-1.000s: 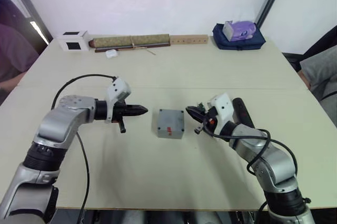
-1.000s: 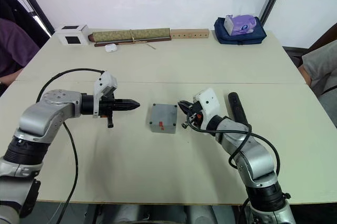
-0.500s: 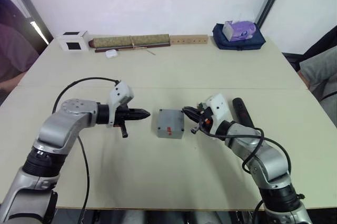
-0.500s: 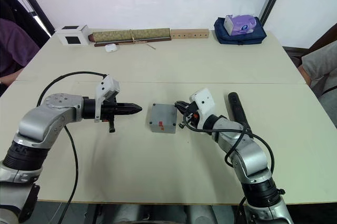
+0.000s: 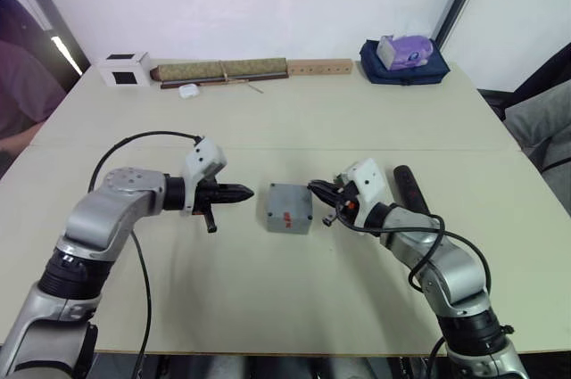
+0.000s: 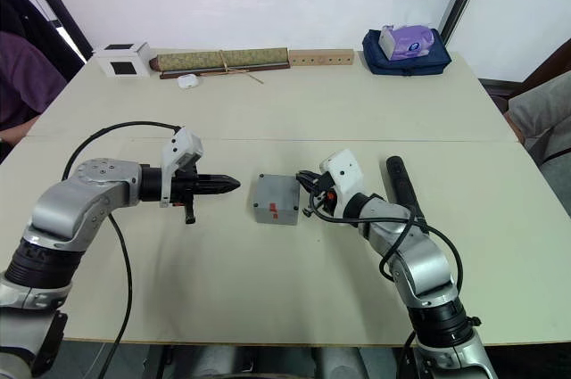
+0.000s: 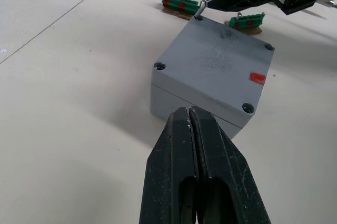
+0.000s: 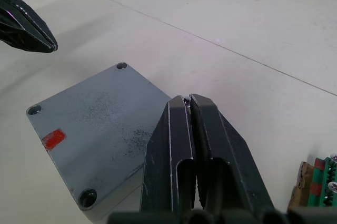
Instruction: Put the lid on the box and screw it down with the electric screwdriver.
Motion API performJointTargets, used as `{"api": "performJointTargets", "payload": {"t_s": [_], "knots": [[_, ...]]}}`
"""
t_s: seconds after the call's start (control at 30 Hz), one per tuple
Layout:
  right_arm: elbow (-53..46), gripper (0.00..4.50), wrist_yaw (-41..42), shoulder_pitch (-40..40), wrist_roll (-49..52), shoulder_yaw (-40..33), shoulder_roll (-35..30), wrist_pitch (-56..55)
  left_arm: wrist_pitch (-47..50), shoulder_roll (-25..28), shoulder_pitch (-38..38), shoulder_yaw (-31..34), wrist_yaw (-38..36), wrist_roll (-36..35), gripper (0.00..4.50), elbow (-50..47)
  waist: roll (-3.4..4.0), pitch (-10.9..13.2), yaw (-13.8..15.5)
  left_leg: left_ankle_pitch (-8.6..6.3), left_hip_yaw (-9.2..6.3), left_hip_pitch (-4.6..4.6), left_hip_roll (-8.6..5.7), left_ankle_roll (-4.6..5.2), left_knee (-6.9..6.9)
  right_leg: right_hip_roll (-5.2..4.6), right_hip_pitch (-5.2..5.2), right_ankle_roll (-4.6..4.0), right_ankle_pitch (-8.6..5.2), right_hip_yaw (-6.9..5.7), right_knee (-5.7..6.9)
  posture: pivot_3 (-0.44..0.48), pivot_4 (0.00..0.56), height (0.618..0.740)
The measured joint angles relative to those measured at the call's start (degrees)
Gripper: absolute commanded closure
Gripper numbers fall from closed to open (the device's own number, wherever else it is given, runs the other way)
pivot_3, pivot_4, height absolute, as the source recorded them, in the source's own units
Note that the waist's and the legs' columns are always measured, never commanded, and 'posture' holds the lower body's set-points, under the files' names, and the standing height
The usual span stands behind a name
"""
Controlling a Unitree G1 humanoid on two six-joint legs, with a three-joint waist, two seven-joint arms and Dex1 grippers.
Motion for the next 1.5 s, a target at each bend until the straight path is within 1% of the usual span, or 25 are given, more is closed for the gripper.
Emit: {"api": "performJointTargets", "payload": {"t_s": [0.5, 0.53, 0.57, 0.6, 0.63, 0.67, 0.7, 0.77, 0.87, 0.93, 0.97, 1.03, 1.07, 1.1, 1.17, 1.23, 1.27, 1.33, 1.37, 1.4, 1.5], "knots": [[-0.4, 4.45, 0.0, 0.0, 0.0, 0.3, 0.2, 1.9, 0.1, -0.8, 0.0, -0.1, 0.2, 0.0, 4.50, 0.0, 0.00, 0.0, 0.0, 0.00, 0.00, 0.00, 0.00, 0.00, 0.00, 0.00, 0.00, 0.00, 0.00, 0.00, 0.00, 0.000, 0.150, 0.740], [-0.4, 3.92, 0.0, 0.0, 0.1, 0.3, 0.1, 2.1, 0.1, -0.8, 0.0, -0.1, 0.2, 0.0, 4.50, 0.0, 0.00, 0.0, 0.0, 0.00, 0.00, 0.00, 0.00, 0.00, 0.00, 0.00, 0.00, 0.00, 0.00, 0.00, 0.00, 0.000, 0.150, 0.740], [-0.4, 3.72, 0.1, 0.0, 0.1, 0.3, 0.1, 2.2, 0.1, -0.8, 0.0, -0.1, 0.2, 0.0, 4.50, 0.0, 0.00, 0.0, 0.0, 0.00, 0.00, 0.00, 0.00, 0.00, 0.00, 0.00, 0.00, 0.00, 0.00, 0.00, 0.00, 0.000, 0.150, 0.740], [-0.1, 3.35, 0.2, 0.0, 0.1, 0.3, 0.1, 2.3, 0.1, -0.8, 0.0, -0.1, 0.3, 0.0, 4.50, 0.0, 0.00, 0.0, 0.0, 0.00, 0.00, 0.00, 0.00, 0.00, 0.00, 0.00, 0.00, 0.00, 0.00, 0.00, 0.00, 0.000, 0.150, 0.740], [0.0, 2.85, 0.2, -0.1, 0.1, 0.1, 0.1, 2.3, 0.1, -0.8, 0.0, -0.1, 0.3, 0.0, 4.50, 0.0, 0.00, 0.0, 0.0, 0.00, 0.00, 0.00, -0.01, 0.00, 0.00, -0.01, 0.00, 0.00, 0.00, 0.00, 0.00, 0.000, 0.150, 0.740], [0.0, 2.60, 0.2, -0.1, 0.1, 0.1, 0.0, 2.3, 0.1, -0.8, 0.0, -0.1, 0.3, 0.0, 4.50, 0.0, 0.00, 0.0, 0.0, 0.00, 0.00, 0.00, 0.00, 0.00, 0.00, -0.01, 0.00, 0.00, 0.00, 0.00, 0.00, 0.000, 0.150, 0.740], [0.0, 2.11, 0.3, -0.2, 0.1, 0.0, 0.0, 2.4, 0.1, -0.8, 0.0, -0.1, 0.5, 0.0, 4.50, 0.0, 0.00, 0.0, 0.0, 0.00, 0.00, 0.00, 0.00, 0.00, 0.00, 0.00, 0.00, 0.00, 0.00, 0.00, 0.00, 0.000, 0.150, 0.740], [0.0, 1.37, 0.3, -0.2, 0.1, -0.4, -0.1, 2.7, 0.1, -0.9, 0.0, -0.1, 0.8, -0.1, 4.50, 0.0, 0.00, 0.0, 0.0, 0.00, 0.00, 0.00, 0.00, 0.00, 0.00, 0.00, 0.00, 0.00, 0.00, 0.00, 0.00, 0.000, 0.150, 0.740], [-0.1, 1.37, -0.1, -0.3, 0.8, -2.0, -0.3, 4.3, 0.3, -1.9, 0.0, 0.4, 1.5, -1.2, 4.50, -0.1, 0.00, 0.0, 0.1, 0.00, 0.00, 0.00, 0.00, 0.00, 0.00, -0.02, 0.00, 0.00, 0.00, 0.00, 0.01, 0.000, 0.150, 0.740], [-1.2, 1.37, -1.4, -0.7, 2.3, -5.3, -0.3, 6.5, 2.4, -3.5, -0.7, 1.9, 1.7, -3.9, 4.50, -0.1, 0.00, 0.0, 0.1, 0.00, -0.01, -0.02, 0.02, 0.00, 0.01, -0.04, -0.01, 0.00, 0.00, 0.00, 0.03, 0.000, 0.150, 0.740], [-1.7, 1.07, -1.8, -1.3, 3.1, -6.9, -0.5, 7.5, 3.2, -4.3, -1.3, 2.7, 1.9, -5.2, 4.50, -0.1, 0.00, 0.0, 0.2, 0.00, -0.02, -0.03, 0.03, 0.00, 0.02, -0.04, -0.02, 0.00, 0.00, 0.00, 0.04, 0.000, 0.150, 0.740], [-3.3, 0.58, -2.2, -2.9, 5.3, -11.3, -2.8, 10.5, 5.3, -5.9, -4.1, 4.5, 2.3, -8.4, 4.50, -0.2, 0.00, 0.0, 0.4, 0.00, -0.04, -0.06, 0.01, 0.00, 0.07, -0.11, -0.01, 0.01, 0.00, -0.03, 0.05, 0.000, 0.150, 0.740], [-4.2, 0.16, -2.2, -3.8, 6.6, -14.0, -4.3, 12.2, 6.1, -6.0, -5.7, 5.1, 2.3, -9.6, 4.50, -0.3, 0.00, 0.0, 0.3, 0.00, -0.03, -0.05, -0.02, 0.00, 0.07, -0.12, 0.01, 0.01, 0.00, -0.03, 0.04, 0.000, 0.150, 0.740], [-4.8, 0.04, -2.2, -4.5, 8.2, -16.6, -5.8, 14.4, 6.3, -5.9, -6.6, 5.4, 2.1, -10.2, 4.50, -0.8, 0.00, 0.0, 0.2, 0.00, -0.02, -0.05, -0.02, 0.00, 0.07, -0.12, 0.01, 0.01, 0.00, -0.02, 0.04, 0.000, 0.150, 0.740], [-4.7, 0.04, -2.9, -7.7, 12.0, -22.0, -8.7, 21.3, 6.1, -5.8, -7.7, 4.8, 1.1, -10.8, 4.50, -1.8, 0.08, 0.0, 0.0, 0.00, 0.00, -0.04, -0.02, 0.00, 0.06, -0.11, -0.01, 0.01, 0.00, 0.00, 0.05, 0.000, 0.150, 0.740], [-3.7, 0.04, -3.5, -13.1, 15.7, -28.9, -13.8, 30.0, 5.7, -5.9, -8.1, 3.0, -0.1, -11.0, 4.50, -3.1, 0.28, 0.1, 0.0, 0.00, 0.02, -0.02, -0.02, 0.00, 0.05, -0.11, -0.02, 0.00, 0.00, 0.03, 0.07, 0.000, 0.150, 0.740], [-3.0, 0.04, -3.1, -15.1, 17.0, -30.7, -18.0, 34.1, 5.6, -6.3, -8.3, 2.4, -0.3, -11.0, 4.50, -3.5, 0.29, 0.1, 0.1, 0.00, -0.01, -0.03, -0.02, 0.00, 0.04, -0.06, -0.02, -0.01, 0.00, 0.01, 0.06, 0.000, 0.150, 0.740], [-1.5, 0.04, -1.9, -17.0, 18.1, -31.1, -24.0, 39.3, 4.9, -6.7, -8.4, 1.6, -0.9, -11.1, 4.50, -4.3, 0.29, 0.1, 0.1, 0.00, -0.01, -0.04, 0.00, 0.00, 0.00, 0.01, -0.03, -0.02, -0.01, -0.01, 0.02, 0.000, 0.150, 0.740], [0.4, 0.04, -0.1, -17.8, 19.3, -30.4, -28.6, 43.5, 4.2, -6.7, -8.5, 0.7, -1.5, -11.0, 4.50, -5.1, 0.31, 0.2, 0.1, 0.00, 0.00, -0.04, -0.01, 0.01, -0.02, 0.00, -0.03, -0.02, -0.01, 0.00, 0.00, 0.000, 0.150, 0.740], [1.3, 0.04, 0.6, -18.0, 19.7, -30.2, -30.2, 45.4, 3.7, -6.7, -8.5, 0.2, -1.8, -11.0, 4.50, -5.5, 0.31, 0.2, 0.1, 0.00, 0.00, -0.03, -0.01, 0.01, -0.02, 0.00, -0.02, -0.02, -0.01, 0.01, -0.01, 0.000, 0.150, 0.740], [5.9, 0.04, 4.2, -17.9, 20.9, -24.9, -38.1, 51.6, 1.8, -6.7, -8.5, -2.4, -3.1, -10.0, 4.50, -7.0, 0.33, 0.2, 0.0, 0.00, 0.11, -0.02, -0.02, 0.01, 0.01, -0.03, -0.02, -0.01, 0.00, 0.09, -0.01, 0.000, 0.150, 0.740]]}}
